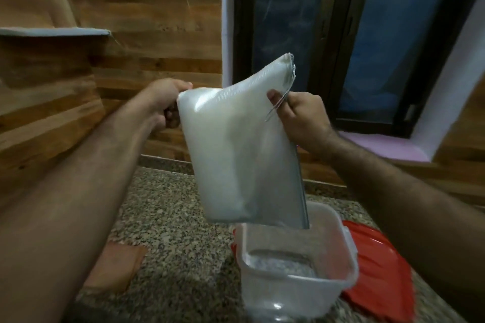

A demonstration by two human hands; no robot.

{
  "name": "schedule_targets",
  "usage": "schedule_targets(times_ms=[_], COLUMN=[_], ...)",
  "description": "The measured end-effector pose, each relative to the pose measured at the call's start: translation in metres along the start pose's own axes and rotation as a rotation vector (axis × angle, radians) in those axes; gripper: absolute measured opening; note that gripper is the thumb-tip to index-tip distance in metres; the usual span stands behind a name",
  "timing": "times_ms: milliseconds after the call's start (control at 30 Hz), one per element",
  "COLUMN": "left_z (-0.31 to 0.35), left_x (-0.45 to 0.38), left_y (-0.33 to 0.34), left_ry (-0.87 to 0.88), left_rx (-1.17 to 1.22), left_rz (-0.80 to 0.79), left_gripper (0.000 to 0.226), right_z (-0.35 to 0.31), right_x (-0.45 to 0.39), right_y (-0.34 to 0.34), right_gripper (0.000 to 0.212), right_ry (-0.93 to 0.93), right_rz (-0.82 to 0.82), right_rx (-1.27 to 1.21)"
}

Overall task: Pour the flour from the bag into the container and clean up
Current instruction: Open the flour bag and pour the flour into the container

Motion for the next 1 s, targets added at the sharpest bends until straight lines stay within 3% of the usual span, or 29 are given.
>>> schedule_targets(times_ms=[167,467,700,1000], left_z=[-0.005,-0.009,-0.005,-0.004], left_x=[0.019,0.049,0.056,0.064], left_y=[0.014,0.055,0.08,0.112], left_ry=[0.003,0.059,0.095,0.17], left_rx=[-0.058,-0.123,-0.189,-0.262], left_rz=[0.067,0.087,0.066,0.076], left_gripper=[0.041,0.035,0.033,0.025], right_z=[0.04,0.097,0.129,0.158], right_x=[0.017,0.06,0.079,0.101], right_y=[0.003,0.008,0.001,-0.016], right_gripper=[0.06,0.047,0.036,0.056], right_ry=[0.086,0.301,0.366,0.388], right_rz=[-0.013,-0.022,-0.059,-0.159], right_rx=[-0.031,-0.23,-0.304,-0.267])
Point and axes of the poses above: each hand's wrist, its own x-axis away from the middle knuckle, its own y-axis out of the palm, z = x × y, the point moved 3 cm from there along -x, towards the middle knuckle, and after that the axes turned 12 degrees about z, right-handed, at the moved point
